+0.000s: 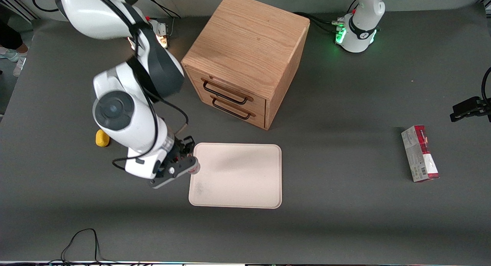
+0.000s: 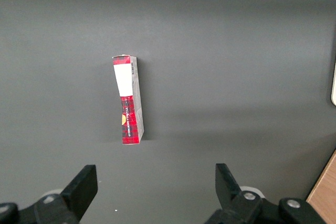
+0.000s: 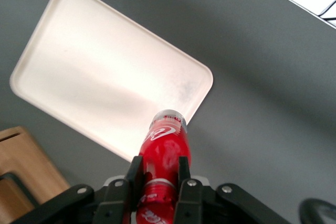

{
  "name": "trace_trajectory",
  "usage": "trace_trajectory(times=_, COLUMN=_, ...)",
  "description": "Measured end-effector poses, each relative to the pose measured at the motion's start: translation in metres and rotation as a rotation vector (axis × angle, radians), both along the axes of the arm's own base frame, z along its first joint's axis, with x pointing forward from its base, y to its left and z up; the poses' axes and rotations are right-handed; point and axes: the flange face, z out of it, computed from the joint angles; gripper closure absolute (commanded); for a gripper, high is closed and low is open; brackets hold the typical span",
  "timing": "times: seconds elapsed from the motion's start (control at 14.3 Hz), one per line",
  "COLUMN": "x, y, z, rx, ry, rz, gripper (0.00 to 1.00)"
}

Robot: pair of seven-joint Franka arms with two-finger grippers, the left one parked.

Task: Place coke bottle on tray
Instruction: 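Lower the red bottle onto the cream tray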

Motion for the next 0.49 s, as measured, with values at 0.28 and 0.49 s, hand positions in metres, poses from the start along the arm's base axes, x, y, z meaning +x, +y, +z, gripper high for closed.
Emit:
trace_trajectory(times=0.28, x=0.012, y=0.007, z=-0.048, rx=-0.005, ry=0.004, rz=0.006, gripper=1.0)
trace_trajectory(times=0.49, x=0.019, y=0.009, z=-0.079, rx=-0.005, ry=0.007, rz=0.03, gripper=1.0)
